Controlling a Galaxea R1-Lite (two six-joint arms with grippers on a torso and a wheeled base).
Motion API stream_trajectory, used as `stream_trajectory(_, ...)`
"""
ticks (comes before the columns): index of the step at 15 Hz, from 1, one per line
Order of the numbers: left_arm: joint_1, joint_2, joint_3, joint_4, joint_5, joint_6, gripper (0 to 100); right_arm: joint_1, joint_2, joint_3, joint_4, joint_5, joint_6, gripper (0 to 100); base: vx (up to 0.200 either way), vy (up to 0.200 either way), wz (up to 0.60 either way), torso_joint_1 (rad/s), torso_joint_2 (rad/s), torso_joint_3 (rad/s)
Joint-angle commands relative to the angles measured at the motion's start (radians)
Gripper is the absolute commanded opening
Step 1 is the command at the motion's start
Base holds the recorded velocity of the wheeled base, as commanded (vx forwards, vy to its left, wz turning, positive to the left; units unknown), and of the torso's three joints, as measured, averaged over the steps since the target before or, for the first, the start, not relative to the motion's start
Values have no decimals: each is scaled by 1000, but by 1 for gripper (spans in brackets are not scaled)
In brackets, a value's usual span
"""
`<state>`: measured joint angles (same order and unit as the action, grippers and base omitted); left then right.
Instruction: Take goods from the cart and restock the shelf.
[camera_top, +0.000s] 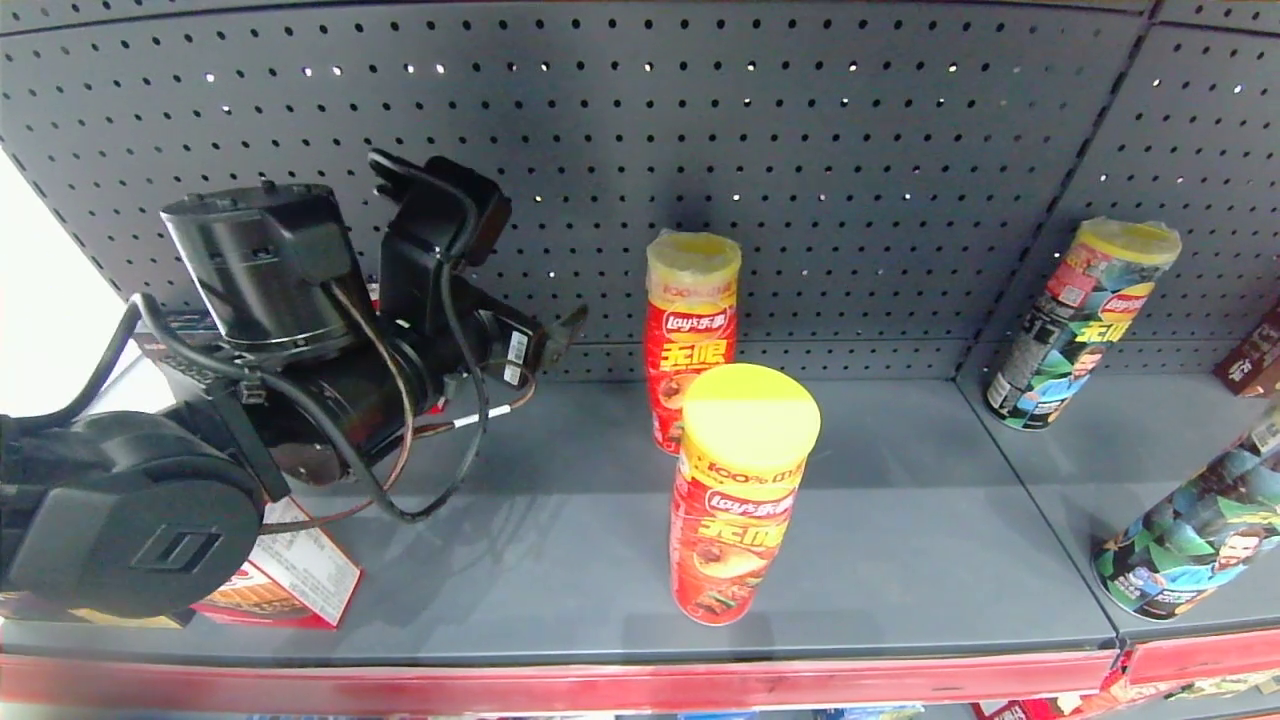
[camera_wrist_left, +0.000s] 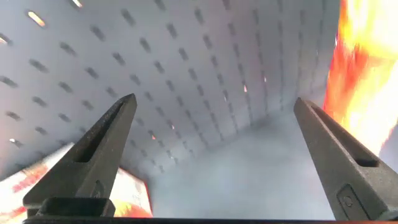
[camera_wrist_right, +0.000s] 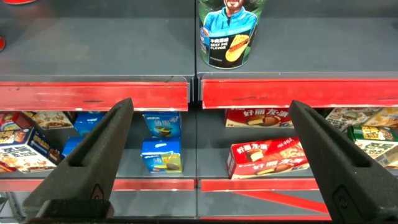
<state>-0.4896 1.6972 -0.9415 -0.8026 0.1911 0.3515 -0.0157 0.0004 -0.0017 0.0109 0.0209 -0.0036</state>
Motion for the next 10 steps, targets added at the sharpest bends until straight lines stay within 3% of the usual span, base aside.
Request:
stream_trajectory(1, -6, -8, 9, -4, 1, -2, 100, 0, 3, 0, 0, 1, -1, 100, 0, 0, 0, 0, 0, 0)
stream_trajectory(4, -6, -19, 52, -33, -2, -8, 100, -1, 0, 0, -2, -16, -3, 100, 0, 0, 0, 0, 0, 0)
stream_trajectory(5, -6, -18, 52, -33, -2, -11, 100, -1, 12, -57, -22, -24, 19, 100, 0, 0, 0, 0, 0, 0)
stream_trajectory(6, -6, -19, 63, -35, -2, -22, 100, 0, 142, -230, -12, -45, 120, 100, 0, 0, 0, 0, 0, 0)
stream_trajectory(7, -6, -19, 59, -35, -2, -23, 100, 8, 248, -285, -6, -52, 194, 100, 0, 0, 0, 0, 0, 0)
stream_trajectory(10, -6, -27, 70, -40, -2, -25, 100, 40, 274, -368, -3, 34, 122, 100, 0, 0, 0, 0, 0, 0)
